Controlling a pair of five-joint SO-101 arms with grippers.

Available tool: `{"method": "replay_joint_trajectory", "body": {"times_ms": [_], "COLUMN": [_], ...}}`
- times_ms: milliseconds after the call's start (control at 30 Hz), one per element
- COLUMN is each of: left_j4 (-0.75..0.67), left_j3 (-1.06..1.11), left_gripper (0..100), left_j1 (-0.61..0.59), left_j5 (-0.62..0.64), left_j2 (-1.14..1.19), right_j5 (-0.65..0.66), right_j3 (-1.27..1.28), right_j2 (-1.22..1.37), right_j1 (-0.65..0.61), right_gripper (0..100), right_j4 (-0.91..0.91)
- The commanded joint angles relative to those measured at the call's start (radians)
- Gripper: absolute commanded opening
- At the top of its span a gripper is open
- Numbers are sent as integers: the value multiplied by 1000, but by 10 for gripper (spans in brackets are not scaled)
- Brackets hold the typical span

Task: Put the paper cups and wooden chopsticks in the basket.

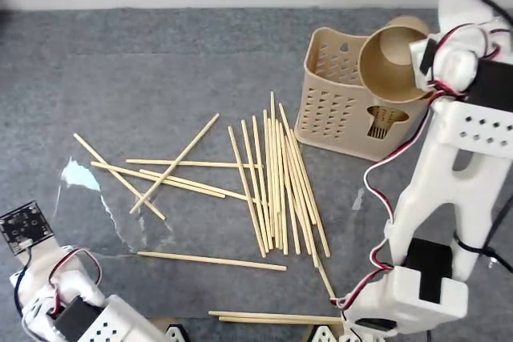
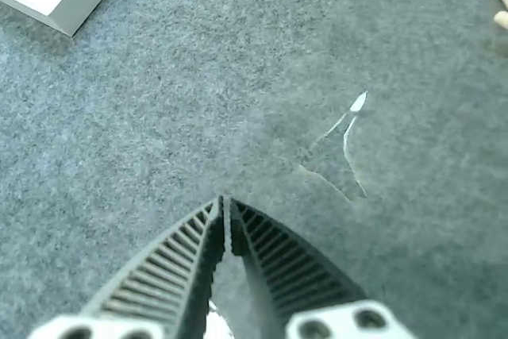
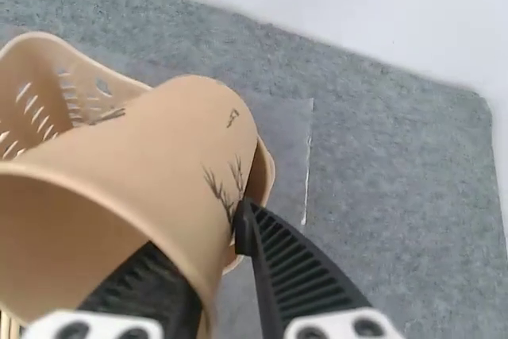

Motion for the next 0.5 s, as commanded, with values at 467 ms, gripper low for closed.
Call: {"method": "replay_joint_trajectory", "body": {"times_ms": [467], "left_j4": [2], "left_j3": [-10], "left_gripper": [13], "left_j1": [6], "left_j5": [2], "left_j2": [-15], "right_j5": [-121], "right_j3": [-44], "right_j2": [-19], "right_j1": [16], "right_gripper": [161], "right_j4": [154]}}
